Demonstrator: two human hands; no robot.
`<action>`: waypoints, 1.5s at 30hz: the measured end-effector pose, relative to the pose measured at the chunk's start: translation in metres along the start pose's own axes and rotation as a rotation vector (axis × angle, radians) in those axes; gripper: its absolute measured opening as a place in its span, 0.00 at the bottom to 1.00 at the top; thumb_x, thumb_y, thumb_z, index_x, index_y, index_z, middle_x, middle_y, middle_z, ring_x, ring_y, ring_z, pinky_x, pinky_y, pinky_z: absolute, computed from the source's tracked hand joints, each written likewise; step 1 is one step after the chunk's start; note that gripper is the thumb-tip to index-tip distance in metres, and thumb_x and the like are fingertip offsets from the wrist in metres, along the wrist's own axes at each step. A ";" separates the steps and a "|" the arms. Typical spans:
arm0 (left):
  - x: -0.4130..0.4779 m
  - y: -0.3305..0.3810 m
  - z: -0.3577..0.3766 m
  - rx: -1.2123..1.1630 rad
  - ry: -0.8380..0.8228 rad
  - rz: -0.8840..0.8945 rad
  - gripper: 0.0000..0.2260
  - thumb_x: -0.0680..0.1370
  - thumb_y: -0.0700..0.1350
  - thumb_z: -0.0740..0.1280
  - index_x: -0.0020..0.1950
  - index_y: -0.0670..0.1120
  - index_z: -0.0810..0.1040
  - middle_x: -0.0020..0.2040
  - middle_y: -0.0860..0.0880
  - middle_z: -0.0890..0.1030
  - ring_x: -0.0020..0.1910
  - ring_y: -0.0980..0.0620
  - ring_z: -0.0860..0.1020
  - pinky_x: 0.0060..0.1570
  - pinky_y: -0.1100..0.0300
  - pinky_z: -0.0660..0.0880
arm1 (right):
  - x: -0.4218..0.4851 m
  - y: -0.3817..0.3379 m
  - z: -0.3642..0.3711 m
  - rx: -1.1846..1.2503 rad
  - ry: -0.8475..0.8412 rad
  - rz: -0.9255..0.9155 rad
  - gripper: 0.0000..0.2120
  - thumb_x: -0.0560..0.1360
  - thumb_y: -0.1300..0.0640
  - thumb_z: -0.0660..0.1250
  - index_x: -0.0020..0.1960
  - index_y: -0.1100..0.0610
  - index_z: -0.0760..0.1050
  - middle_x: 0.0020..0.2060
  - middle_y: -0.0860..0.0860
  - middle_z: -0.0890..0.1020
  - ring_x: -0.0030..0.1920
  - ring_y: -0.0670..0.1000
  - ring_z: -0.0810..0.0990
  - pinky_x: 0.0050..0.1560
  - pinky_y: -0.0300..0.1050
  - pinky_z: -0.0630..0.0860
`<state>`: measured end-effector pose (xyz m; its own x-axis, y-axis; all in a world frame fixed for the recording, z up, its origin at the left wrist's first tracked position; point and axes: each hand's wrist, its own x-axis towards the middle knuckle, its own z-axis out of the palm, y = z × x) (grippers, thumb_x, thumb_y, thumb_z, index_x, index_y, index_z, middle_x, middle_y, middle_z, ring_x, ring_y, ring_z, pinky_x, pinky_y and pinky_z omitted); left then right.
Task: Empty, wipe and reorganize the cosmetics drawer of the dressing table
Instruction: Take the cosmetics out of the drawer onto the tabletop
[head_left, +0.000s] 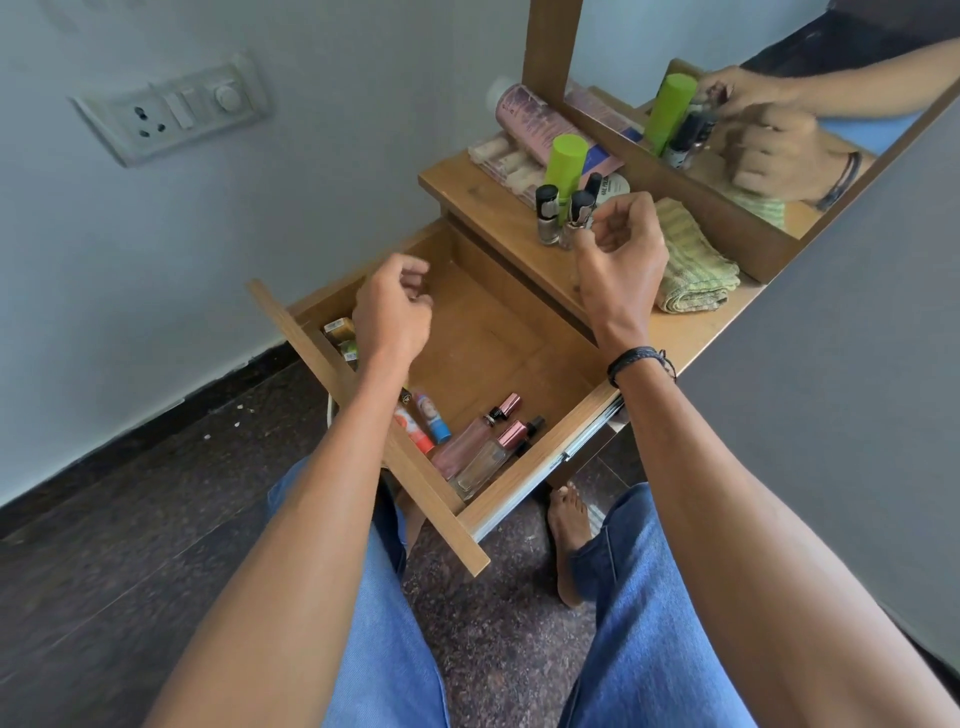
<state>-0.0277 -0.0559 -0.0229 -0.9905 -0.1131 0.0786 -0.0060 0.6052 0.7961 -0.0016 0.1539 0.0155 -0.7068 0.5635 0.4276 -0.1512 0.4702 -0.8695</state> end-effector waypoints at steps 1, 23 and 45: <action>-0.005 -0.009 -0.002 0.082 -0.044 -0.007 0.15 0.76 0.35 0.71 0.60 0.49 0.79 0.58 0.51 0.80 0.54 0.52 0.79 0.49 0.58 0.77 | -0.001 -0.001 0.000 0.005 -0.013 -0.008 0.09 0.69 0.65 0.68 0.43 0.54 0.73 0.35 0.42 0.76 0.34 0.39 0.73 0.39 0.39 0.74; -0.015 -0.015 0.008 0.789 -0.431 -0.095 0.18 0.78 0.36 0.67 0.68 0.43 0.73 0.76 0.44 0.56 0.70 0.38 0.59 0.54 0.48 0.72 | -0.005 0.003 0.001 -0.048 -0.163 -0.116 0.04 0.70 0.61 0.67 0.43 0.55 0.79 0.36 0.42 0.80 0.36 0.39 0.75 0.39 0.34 0.74; -0.018 -0.014 0.005 0.812 -0.517 -0.023 0.21 0.79 0.46 0.70 0.71 0.50 0.72 0.72 0.44 0.66 0.71 0.40 0.64 0.69 0.43 0.65 | 0.000 -0.004 -0.010 0.208 -0.126 0.056 0.06 0.70 0.65 0.68 0.43 0.55 0.81 0.34 0.51 0.84 0.31 0.49 0.78 0.33 0.42 0.75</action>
<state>-0.0100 -0.0589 -0.0384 -0.9258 0.1124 -0.3608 0.0731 0.9900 0.1209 0.0060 0.1588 0.0219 -0.7968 0.4894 0.3544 -0.2390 0.2834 -0.9287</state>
